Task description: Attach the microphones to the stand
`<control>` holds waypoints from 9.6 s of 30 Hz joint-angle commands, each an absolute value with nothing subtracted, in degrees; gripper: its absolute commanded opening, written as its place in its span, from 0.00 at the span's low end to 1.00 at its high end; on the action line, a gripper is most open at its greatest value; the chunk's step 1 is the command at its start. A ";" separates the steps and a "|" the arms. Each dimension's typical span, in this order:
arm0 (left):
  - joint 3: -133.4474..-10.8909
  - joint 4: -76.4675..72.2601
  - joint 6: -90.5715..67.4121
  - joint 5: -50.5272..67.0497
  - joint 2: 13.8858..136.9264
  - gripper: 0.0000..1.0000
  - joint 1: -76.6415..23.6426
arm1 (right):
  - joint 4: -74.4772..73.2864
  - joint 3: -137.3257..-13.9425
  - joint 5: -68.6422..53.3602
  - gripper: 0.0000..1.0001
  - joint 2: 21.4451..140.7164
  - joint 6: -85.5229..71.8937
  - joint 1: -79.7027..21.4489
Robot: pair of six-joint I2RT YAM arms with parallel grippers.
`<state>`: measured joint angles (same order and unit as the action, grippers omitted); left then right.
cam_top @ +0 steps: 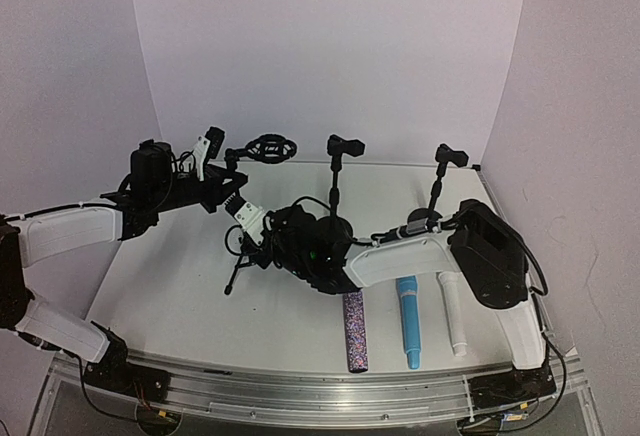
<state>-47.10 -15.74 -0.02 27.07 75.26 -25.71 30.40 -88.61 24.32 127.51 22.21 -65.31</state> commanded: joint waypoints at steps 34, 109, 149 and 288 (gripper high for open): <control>-46.18 -21.27 5.81 37.62 74.30 0.00 -26.11 | 60.30 -82.49 12.33 0.00 138.66 -126.48 -57.79; -51.52 -5.24 13.99 52.40 79.37 0.13 -22.54 | -46.77 -83.10 -3.24 0.73 114.26 -46.39 -52.58; -49.31 -12.58 13.12 55.60 77.87 0.01 -22.24 | -5.42 -96.69 8.97 0.00 85.21 -6.64 -57.36; -56.56 -19.29 18.21 56.63 85.04 0.00 -13.44 | 4.96 -84.17 6.47 0.92 87.51 2.31 -56.01</control>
<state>-50.92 -16.66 14.97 56.00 82.92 -15.66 4.89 -85.54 4.64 90.99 0.72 -55.92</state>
